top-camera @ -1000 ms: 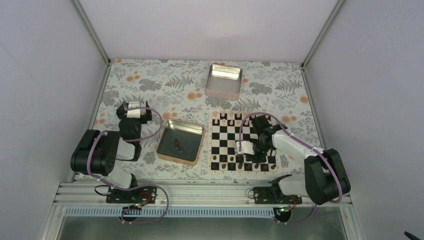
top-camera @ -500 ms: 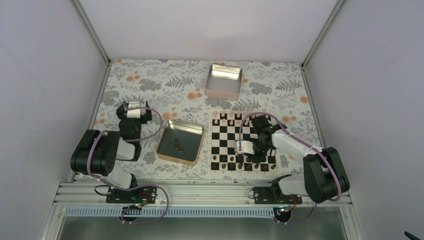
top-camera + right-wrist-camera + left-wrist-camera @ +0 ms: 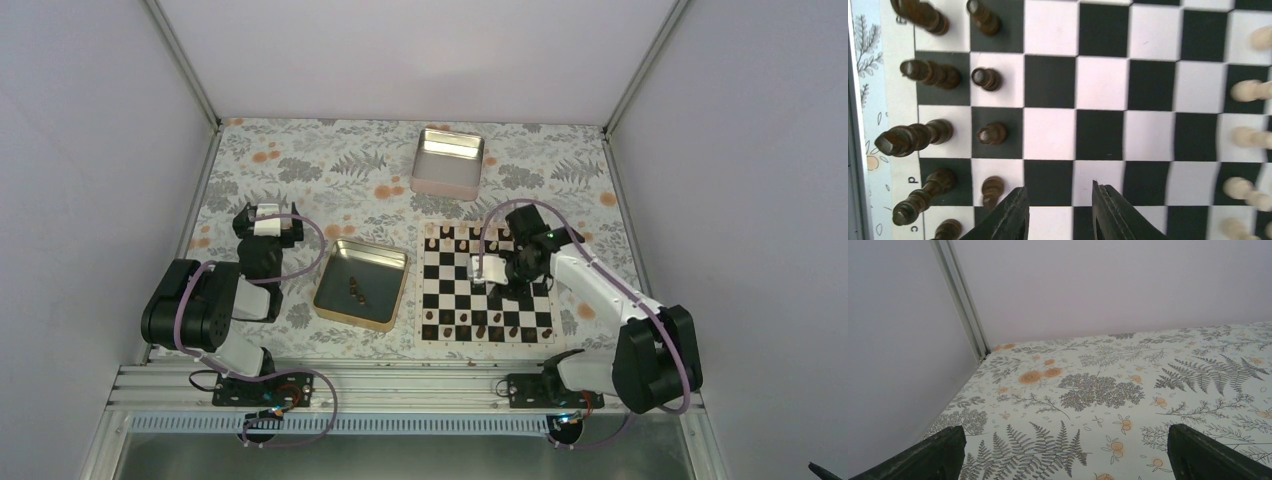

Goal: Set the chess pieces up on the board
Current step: Place the chess piece on the chessboard, then pick up the chess piece from the storage box.

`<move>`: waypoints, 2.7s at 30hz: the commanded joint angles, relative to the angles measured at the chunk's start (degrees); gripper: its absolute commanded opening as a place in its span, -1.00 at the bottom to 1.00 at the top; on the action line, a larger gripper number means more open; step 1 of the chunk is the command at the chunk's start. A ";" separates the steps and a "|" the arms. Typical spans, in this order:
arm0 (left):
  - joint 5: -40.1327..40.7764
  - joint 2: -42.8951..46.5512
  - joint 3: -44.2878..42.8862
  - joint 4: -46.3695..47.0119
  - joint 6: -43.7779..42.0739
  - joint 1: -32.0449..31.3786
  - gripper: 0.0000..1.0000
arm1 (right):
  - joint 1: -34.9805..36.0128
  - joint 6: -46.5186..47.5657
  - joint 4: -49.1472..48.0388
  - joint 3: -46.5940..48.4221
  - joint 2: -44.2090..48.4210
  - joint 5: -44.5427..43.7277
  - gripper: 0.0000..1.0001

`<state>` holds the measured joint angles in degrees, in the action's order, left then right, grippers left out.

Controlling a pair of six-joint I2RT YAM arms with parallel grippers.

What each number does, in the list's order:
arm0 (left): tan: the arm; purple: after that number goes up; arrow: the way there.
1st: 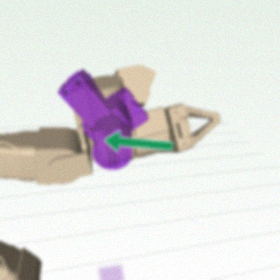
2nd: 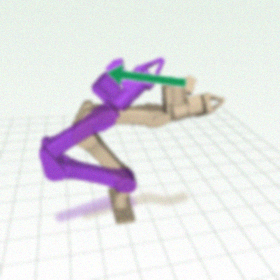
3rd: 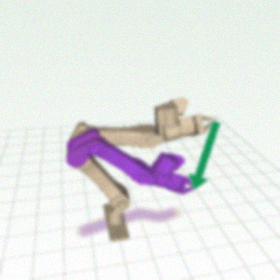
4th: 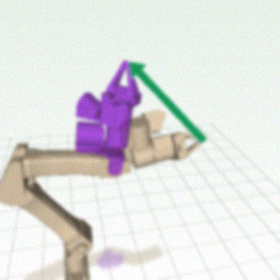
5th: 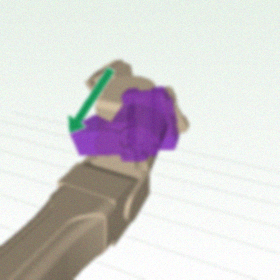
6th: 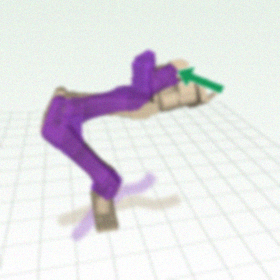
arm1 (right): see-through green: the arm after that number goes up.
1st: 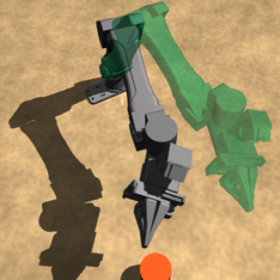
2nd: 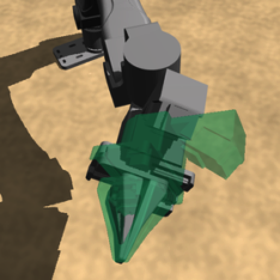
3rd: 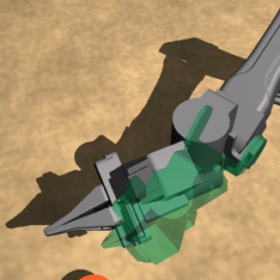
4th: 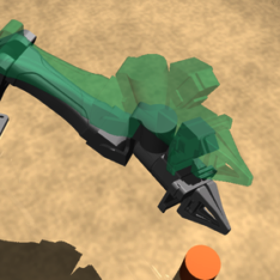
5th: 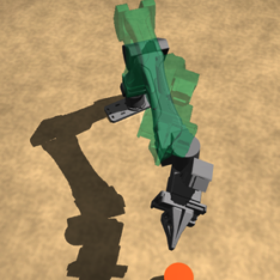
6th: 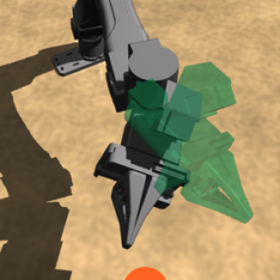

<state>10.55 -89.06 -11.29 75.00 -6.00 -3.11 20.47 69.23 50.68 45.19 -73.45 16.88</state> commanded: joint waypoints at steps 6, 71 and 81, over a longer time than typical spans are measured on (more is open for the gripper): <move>-0.19 -0.73 0.00 2.85 -0.26 -0.29 1.00 | 3.02 -0.61 4.70 19.47 -7.97 6.10 -0.27; -0.36 -0.60 -0.02 2.77 -0.07 -0.08 1.00 | 35.26 -18.95 -17.42 47.92 -52.74 7.18 -0.39; -0.44 -0.60 -0.05 2.78 -0.08 -0.06 1.00 | 35.72 -19.44 -18.67 46.40 -50.05 5.38 -0.82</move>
<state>10.55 -89.10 -11.29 75.02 -6.02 -3.11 55.55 49.89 32.93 92.42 -125.67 22.31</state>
